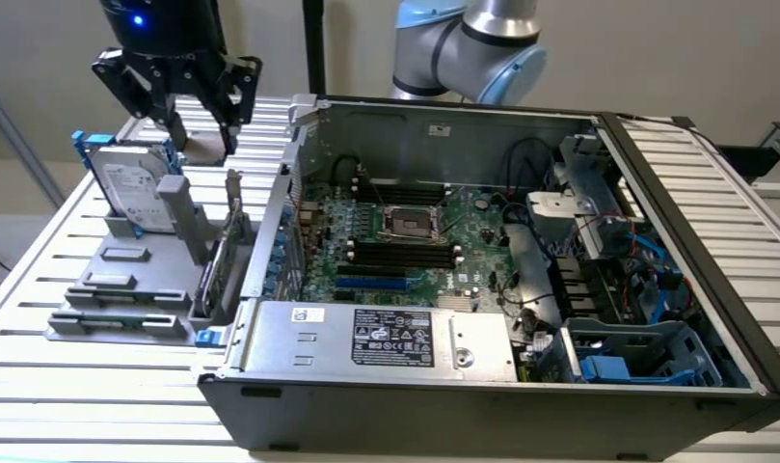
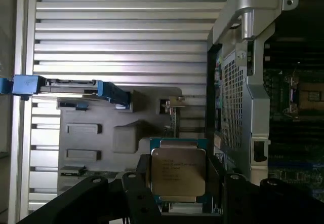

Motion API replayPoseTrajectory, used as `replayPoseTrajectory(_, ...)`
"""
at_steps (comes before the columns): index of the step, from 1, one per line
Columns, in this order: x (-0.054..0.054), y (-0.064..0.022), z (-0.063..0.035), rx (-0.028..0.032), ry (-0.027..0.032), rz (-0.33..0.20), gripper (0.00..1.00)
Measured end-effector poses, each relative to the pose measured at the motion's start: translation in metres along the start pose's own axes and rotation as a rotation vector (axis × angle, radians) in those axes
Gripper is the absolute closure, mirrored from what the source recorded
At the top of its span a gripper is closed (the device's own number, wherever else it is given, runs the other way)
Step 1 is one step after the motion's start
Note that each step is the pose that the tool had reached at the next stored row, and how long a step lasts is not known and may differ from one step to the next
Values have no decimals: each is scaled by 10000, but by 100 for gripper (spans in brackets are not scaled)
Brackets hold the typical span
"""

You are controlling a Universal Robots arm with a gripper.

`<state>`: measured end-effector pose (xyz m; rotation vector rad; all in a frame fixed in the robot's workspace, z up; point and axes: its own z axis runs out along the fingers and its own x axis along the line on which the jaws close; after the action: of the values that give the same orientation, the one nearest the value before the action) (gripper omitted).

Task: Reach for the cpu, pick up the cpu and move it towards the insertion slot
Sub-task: 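Pick up the cpu and move it towards the insertion slot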

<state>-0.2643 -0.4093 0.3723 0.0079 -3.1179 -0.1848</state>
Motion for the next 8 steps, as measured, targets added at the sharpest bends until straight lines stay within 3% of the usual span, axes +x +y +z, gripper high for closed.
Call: replayPoseTrajectory(8, -361, 0, -16, -48, 0, -1, 46)
